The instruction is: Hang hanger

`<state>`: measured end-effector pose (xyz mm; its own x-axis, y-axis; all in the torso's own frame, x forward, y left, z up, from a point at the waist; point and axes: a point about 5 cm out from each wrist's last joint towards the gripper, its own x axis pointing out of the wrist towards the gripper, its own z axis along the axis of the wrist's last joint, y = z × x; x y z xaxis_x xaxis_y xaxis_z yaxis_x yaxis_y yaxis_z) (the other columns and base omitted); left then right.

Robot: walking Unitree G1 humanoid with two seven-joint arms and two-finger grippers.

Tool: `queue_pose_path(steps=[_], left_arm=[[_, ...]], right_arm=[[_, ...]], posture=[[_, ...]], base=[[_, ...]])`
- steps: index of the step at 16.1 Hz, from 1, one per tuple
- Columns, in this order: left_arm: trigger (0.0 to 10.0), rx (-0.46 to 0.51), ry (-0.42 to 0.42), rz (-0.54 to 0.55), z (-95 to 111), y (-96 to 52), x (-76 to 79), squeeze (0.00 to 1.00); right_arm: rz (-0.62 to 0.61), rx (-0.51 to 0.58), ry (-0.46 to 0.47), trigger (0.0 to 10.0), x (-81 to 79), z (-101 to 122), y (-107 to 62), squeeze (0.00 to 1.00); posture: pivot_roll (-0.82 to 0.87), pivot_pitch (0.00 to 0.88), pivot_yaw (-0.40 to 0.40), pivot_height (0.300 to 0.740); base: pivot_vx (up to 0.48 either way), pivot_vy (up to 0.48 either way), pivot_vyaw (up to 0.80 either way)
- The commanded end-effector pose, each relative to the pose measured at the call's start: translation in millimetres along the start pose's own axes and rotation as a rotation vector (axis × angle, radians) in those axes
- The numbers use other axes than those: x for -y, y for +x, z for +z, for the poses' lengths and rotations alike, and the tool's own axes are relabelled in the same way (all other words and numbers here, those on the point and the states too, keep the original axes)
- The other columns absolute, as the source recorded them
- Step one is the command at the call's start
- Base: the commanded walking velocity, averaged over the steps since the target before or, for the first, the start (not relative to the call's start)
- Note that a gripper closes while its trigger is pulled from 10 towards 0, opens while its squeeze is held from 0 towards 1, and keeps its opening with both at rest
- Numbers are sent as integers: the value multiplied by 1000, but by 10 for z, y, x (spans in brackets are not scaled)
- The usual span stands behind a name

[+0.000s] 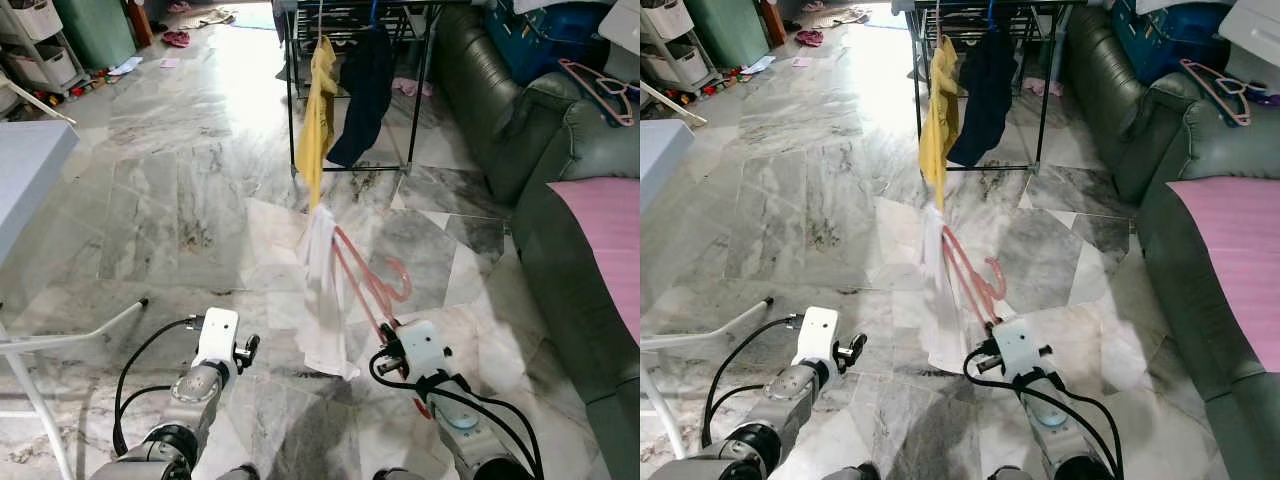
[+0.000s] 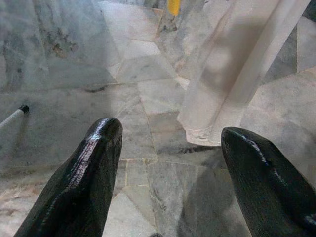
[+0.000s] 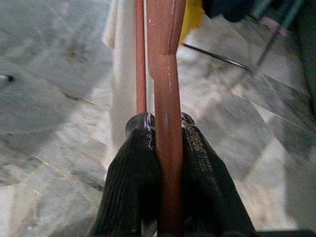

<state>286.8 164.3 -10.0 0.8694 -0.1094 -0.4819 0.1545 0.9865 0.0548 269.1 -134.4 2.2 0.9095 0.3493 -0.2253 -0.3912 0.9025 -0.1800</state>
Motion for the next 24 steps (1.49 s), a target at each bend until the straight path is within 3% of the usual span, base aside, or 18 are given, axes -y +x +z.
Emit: queue_pose_path(steps=[1,4,7,12,13,16,21,23,24], left_arm=[[10000,6,2,0,51,19,-13,0],[10000,83,-43,-28,259,91,133,0],[10000,97,-58,-27,300,106,182,0],[10000,18,0,3,30,20,109,0],[10000,-25,25,29,-77,-19,36,0],[10000,-50,0,26,-143,-47,-8,0],[10000,-70,-12,35,-221,-79,-13,0],[10000,-56,-33,66,-240,-106,-97,0],[10000,-37,-85,111,-260,-139,-186,0]], right_arm=[[55,69,-7,10000,-77,97,25,0],[159,115,3,10000,-194,140,-4,0],[116,112,15,10000,-174,127,-19,0],[-80,22,121,10000,-85,-35,-61,0],[-146,-15,153,10000,-32,-91,-77,0],[-232,-44,196,10000,70,-140,-102,0],[-252,-74,167,10000,96,-195,-144,0],[-259,-74,159,10000,86,-136,-68,0],[-249,-64,169,10000,60,-87,-14,0]], posture=[[-214,119,59,740],[-218,129,61,740],[-222,131,64,740],[-204,89,71,740],[-202,79,73,740],[-192,77,58,740],[-167,127,4,740],[-108,106,-34,740],[-74,117,-46,740]], base=[[0,0,0],[0,0,0],[0,0,0],[0,0,0],[0,0,0],[0,0,0],[0,0,0],[0,0,0],[0,0,0]])
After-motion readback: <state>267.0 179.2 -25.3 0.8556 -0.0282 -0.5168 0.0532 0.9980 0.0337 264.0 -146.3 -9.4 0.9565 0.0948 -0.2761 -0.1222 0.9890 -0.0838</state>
